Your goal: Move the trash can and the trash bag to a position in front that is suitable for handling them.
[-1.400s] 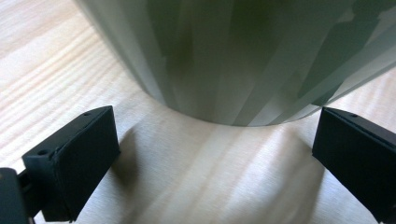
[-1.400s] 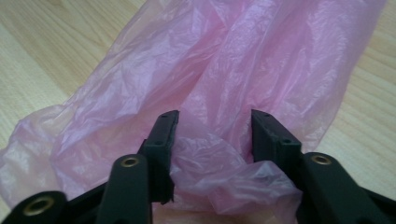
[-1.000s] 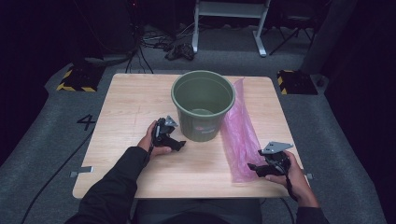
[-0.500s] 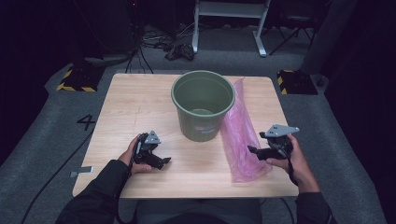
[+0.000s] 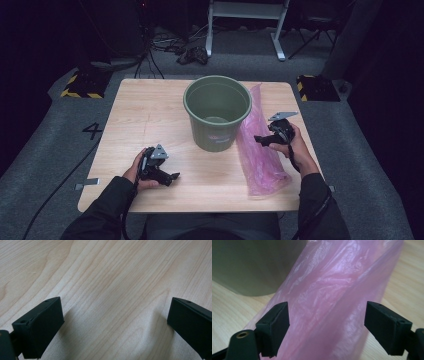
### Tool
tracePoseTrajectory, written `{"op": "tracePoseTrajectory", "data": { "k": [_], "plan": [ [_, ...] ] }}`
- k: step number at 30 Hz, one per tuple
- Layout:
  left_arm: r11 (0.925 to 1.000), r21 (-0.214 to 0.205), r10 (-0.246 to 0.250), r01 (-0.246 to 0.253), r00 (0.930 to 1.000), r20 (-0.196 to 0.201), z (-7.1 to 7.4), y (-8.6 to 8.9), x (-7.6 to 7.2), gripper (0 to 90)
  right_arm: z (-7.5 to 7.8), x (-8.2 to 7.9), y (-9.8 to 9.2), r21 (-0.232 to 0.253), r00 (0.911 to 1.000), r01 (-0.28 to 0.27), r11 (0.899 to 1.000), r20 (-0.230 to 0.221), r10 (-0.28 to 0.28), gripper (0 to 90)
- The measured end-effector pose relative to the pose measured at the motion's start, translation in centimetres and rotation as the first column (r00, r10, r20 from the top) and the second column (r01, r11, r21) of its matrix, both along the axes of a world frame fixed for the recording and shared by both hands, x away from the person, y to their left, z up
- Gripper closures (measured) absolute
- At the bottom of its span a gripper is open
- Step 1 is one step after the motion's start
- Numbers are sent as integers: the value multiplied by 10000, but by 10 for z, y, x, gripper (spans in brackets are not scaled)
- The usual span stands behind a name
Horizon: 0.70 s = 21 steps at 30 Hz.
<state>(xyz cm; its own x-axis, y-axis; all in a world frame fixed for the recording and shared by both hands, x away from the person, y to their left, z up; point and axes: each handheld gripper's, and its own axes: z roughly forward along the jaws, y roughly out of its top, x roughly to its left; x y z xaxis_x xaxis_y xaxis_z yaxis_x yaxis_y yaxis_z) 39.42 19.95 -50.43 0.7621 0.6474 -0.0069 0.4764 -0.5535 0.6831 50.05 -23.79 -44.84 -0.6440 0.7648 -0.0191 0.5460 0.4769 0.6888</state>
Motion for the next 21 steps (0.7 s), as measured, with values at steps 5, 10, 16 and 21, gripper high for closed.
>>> {"op": "tracePoseTrajectory", "data": {
  "k": [5,10,16,21],
  "plan": [
    [10000,-13,22,-22,10000,-2,0,-1,0,3,-13,6,14,-142,9996,-115,9998,-258,111,188],
    [10000,-13,22,-22,10000,0,0,-1,0,3,-25,4,25,34,9974,-523,9986,-500,525,187],
    [10000,-19,35,-35,10000,1,0,-1,0,3,-33,-4,34,-100,9962,-760,9971,-441,755,183],
    [10000,1,74,-74,10000,-1,0,-1,0,3,-36,-7,37,-383,9978,-634,9973,-215,626,174]
  ]
}}
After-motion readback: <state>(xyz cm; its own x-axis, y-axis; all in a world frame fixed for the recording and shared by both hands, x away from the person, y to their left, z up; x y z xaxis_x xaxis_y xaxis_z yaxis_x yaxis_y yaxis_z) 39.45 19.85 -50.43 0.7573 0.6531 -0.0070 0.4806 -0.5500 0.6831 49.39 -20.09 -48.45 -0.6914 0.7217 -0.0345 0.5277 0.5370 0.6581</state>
